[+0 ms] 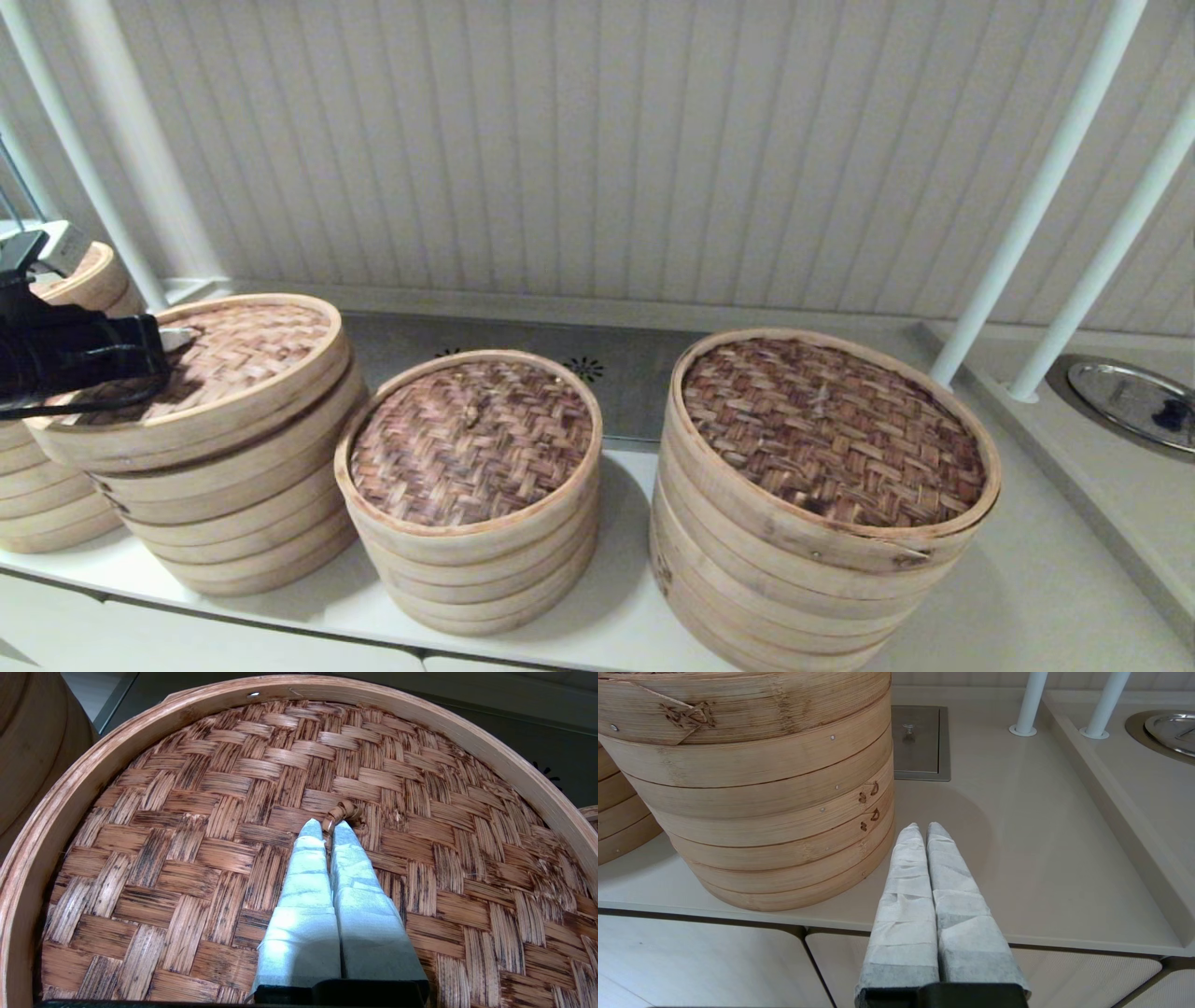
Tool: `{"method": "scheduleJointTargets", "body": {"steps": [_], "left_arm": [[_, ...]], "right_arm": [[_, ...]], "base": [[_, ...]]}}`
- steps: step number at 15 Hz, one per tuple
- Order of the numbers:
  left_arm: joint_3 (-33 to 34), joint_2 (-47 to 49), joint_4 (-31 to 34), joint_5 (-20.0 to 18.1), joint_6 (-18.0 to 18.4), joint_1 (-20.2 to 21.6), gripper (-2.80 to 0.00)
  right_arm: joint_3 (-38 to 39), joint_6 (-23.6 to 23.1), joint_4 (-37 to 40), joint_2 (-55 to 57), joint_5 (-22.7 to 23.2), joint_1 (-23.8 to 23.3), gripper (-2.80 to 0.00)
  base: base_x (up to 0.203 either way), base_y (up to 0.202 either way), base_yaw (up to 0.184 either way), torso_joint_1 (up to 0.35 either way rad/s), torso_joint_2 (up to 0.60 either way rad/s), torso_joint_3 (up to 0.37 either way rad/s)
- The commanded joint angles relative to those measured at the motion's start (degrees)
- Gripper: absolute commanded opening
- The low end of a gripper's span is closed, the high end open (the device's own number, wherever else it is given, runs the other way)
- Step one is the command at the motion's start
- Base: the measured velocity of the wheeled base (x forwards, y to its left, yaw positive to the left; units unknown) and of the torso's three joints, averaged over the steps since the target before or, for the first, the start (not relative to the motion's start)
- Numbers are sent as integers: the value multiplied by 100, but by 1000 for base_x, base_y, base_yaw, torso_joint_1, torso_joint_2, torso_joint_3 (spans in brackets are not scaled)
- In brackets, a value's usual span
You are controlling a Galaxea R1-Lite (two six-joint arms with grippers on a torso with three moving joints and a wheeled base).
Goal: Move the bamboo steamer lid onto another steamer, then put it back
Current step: Put the steamer
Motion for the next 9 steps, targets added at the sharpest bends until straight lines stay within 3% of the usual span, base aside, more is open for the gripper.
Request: {"method": "scheduleJointTargets", "body": {"steps": [1,9], "left_arm": [[-29,-6,-12,-11,-2,3,-280],[-229,-30,-8,-6,-96,3,-280]], "right_arm": [[18,2,-2,8,0,2,-280],[18,1,-2,8,0,2,-280]], "base": [[0,0,0,0,0,0],[0,0,0,0,0,0]]}}
